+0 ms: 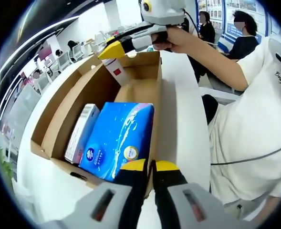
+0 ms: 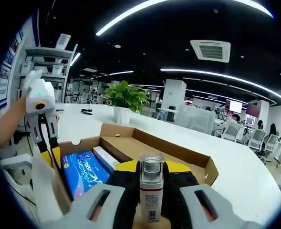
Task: Operate the shoe box by opening the lid, removing the specified soft item, and placing it in the target area until the item is outside and the box remains undamaged.
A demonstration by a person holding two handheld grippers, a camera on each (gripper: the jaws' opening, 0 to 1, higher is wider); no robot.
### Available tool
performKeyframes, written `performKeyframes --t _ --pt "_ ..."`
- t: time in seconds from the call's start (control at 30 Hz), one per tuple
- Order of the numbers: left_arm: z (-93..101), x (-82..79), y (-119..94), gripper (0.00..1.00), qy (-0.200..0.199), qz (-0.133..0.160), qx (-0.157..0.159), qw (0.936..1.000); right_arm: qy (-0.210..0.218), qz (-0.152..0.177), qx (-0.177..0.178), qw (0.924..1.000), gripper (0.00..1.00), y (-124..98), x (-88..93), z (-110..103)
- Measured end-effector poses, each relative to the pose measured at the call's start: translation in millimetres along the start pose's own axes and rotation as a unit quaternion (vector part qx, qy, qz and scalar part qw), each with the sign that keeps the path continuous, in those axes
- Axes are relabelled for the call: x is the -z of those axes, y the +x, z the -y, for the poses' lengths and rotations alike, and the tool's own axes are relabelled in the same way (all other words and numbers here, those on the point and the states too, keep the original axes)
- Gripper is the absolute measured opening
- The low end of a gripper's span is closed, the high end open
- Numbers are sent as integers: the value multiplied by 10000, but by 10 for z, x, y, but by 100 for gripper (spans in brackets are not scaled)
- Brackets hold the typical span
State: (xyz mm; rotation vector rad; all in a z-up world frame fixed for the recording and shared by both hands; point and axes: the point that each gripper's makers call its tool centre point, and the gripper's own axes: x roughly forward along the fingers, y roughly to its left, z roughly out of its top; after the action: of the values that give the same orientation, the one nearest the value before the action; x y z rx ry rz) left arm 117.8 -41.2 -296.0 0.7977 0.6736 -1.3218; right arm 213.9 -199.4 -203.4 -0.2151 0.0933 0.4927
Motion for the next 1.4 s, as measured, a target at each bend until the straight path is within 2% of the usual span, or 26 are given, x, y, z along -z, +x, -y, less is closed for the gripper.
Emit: performKeyframes --t 0.1,0.2,0.43,0.67,0.83,1.03,1.13,1.2,1.4 --pt "2 -1 2 4 -9 -18 8 10000 61 88 75 9999 18 -47 -1 32" --pt "5 -2 3 4 -3 -19 2 10000 131 420 32 9990 18 -110 -84 17" --pt "-2 -3 6 4 -6 -8 -13 10000 156 401 73 9990 18 -206 -110 32" --pt "2 -4 7 4 -12 -5 -18 10000 336 673 90 9971 18 -372 -304 39" --pt "7 -4 6 4 14 10 -17 10000 485 735 125 9960 18 -416 -356 58" --pt "6 -5 -3 4 34 45 -15 10000 393 876 336 9948 18 -526 -459 105" --pt "4 -6 -3 4 27 40 -14 10000 208 911 548 9941 18 -596 -511 193" --pt "3 -7 -3 4 30 39 -16 10000 160 891 581 9942 18 -631 -518 230" --pt "4 -7 -4 4 48 40 -15 10000 -84 1148 615 9914 18 -729 -574 303"
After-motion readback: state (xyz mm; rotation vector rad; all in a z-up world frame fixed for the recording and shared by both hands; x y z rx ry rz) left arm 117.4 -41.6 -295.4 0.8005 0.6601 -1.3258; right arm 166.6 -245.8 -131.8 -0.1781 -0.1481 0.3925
